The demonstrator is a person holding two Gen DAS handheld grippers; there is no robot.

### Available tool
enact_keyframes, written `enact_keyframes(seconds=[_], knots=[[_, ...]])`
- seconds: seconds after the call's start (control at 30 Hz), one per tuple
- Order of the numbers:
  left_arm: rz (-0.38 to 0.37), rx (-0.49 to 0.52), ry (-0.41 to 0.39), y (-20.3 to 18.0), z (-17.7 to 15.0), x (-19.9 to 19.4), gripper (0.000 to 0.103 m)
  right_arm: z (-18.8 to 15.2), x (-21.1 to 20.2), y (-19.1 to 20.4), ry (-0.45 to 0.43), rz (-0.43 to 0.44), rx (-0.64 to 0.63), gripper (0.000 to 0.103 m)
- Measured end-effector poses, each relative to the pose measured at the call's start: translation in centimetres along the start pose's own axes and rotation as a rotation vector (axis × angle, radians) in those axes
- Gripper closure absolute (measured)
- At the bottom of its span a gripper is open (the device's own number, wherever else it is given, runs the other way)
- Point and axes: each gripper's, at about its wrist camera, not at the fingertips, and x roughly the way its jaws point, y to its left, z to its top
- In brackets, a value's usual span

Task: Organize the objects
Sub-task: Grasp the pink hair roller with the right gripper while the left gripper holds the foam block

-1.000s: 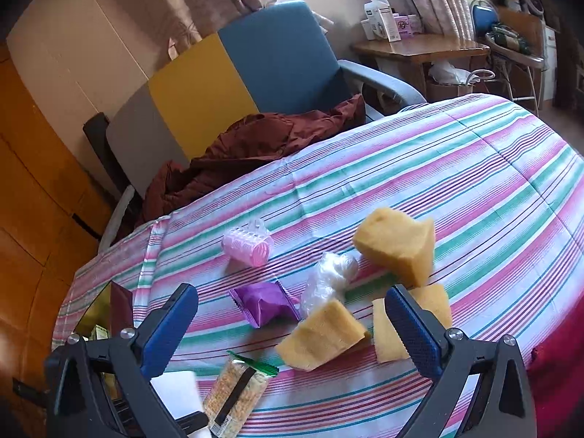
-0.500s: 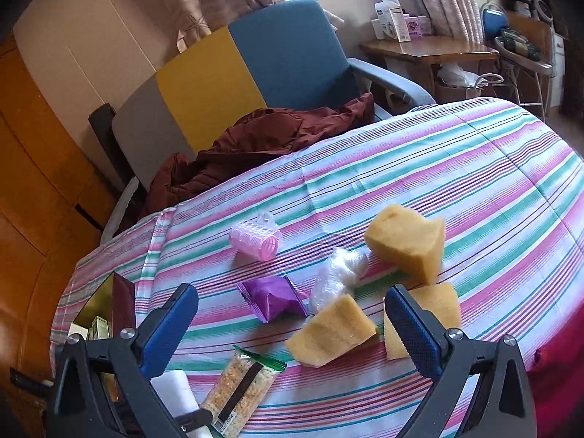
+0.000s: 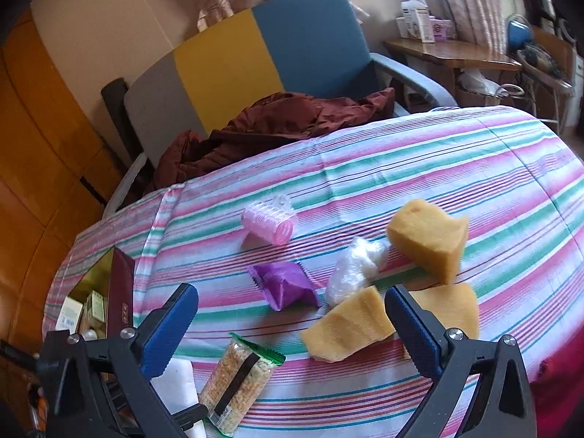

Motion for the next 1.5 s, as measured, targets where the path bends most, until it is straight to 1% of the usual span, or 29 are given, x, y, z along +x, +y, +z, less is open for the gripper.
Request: enact_keyframes(seconds=[0.1, 0.27, 0.4, 0.5, 0.67, 0.8, 0.83, 0.87, 0.9, 0.97, 1.1, 1.3, 1.5], knots=[[-0.028, -0.003, -0.007, 0.5, -0.4, -0.5, 0.047, -0.4, 0.9, 0.6, 0.032, 0.016, -0.018, 0.000], [-0.045, 0.024, -0.034, 0.8, -0.6, -0.9, 0.048, 0.2, 2.7, 1.8, 0.080, 0.034, -0.028, 0.000], [-0.044, 0.056, -0.064, 0.5, -0.7, -1.2, 0.048, 2.2, 5.6, 3.2, 0.110, -0.003, -0.065, 0.000], [-0.057, 0.063, -0.080, 0.6, -0.7, -1.4, 0.048, 4.2, 9.1, 3.1, 0.167, -0.026, 0.002, 0.000], [-0.078, 0.067, -0.094, 1.3, -0.8, -1.9, 0.048, 6.9, 13.7, 2.6, 0.215, -0.039, 0.148, 0.000], [-0.082, 0.077, -0.105, 1.4, -0.8, -1.9, 0.048, 7.7, 16.7, 3.1, 0.257, -0.068, 0.175, 0.000], [-0.080, 0.080, -0.107, 1.4, -0.8, -2.0, 0.048, 7.6, 17.4, 3.1, 0.277, -0.071, 0.174, 0.014], [-0.080, 0.084, -0.110, 1.3, -0.9, -1.9, 0.048, 7.5, 17.8, 3.2, 0.293, -0.071, 0.166, 0.031], [-0.083, 0.083, -0.112, 1.1, -0.7, -1.6, 0.048, 7.3, 18.1, 3.3, 0.306, -0.079, 0.151, 0.033], [-0.091, 0.079, -0.114, 1.1, -0.7, -1.8, 0.048, 6.9, 17.8, 3.6, 0.296, -0.077, 0.119, 0.033], [-0.097, 0.085, -0.125, 0.9, -0.8, -2.2, 0.048, 6.5, 15.5, 4.0, 0.262, -0.030, 0.073, 0.033], [-0.116, 0.120, -0.161, -0.1, -1.3, -4.1, 0.048, 6.0, 10.2, 4.6, 0.185, 0.060, 0.040, 0.033], [-0.138, 0.117, -0.200, 0.7, -2.7, -7.0, 0.048, 5.0, 5.7, 6.4, 0.122, 0.127, -0.019, 0.033]])
